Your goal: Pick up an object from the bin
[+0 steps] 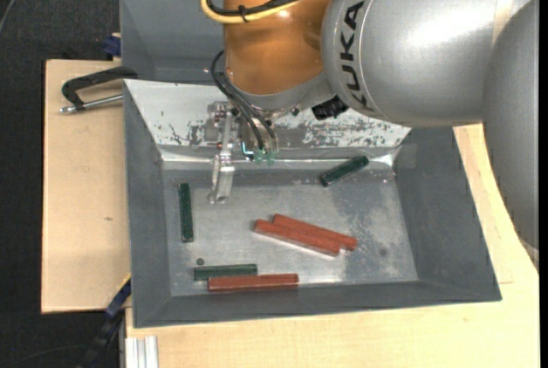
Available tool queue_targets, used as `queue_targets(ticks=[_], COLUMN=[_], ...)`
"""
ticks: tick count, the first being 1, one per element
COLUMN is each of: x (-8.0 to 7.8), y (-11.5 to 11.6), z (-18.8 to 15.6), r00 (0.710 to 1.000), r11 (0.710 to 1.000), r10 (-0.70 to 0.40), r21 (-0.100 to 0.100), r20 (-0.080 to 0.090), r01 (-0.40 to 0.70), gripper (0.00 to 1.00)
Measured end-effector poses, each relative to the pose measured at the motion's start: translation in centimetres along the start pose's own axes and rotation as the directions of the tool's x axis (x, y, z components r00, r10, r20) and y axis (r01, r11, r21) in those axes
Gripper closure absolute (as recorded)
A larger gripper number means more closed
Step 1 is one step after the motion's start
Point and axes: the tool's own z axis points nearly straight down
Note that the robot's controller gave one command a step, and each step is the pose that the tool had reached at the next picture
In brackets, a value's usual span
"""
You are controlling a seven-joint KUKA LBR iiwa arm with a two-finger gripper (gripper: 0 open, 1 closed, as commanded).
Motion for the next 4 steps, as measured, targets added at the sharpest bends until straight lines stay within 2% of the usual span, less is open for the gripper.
queue_targets(ticks=[1,2,3,4], x=[-1.4,-1.9,2.5,-2.3], y=[-4.4,0.3,1.4,-1.7], z=[10.1,14.2,16.5,15.9], r00=[0.997,0.926,0.736,0.714], r11=[0.997,0.926,0.736,0.714], r10=[-0.080,-0.378,-0.677,-0.700], r21=[0.003,0.001,0.004,0.010], r20=[0.001,0.007,0.008,0.015], r01=[0.080,0.378,0.677,0.700], gripper=[0.00,0.00,0.00,0.00])
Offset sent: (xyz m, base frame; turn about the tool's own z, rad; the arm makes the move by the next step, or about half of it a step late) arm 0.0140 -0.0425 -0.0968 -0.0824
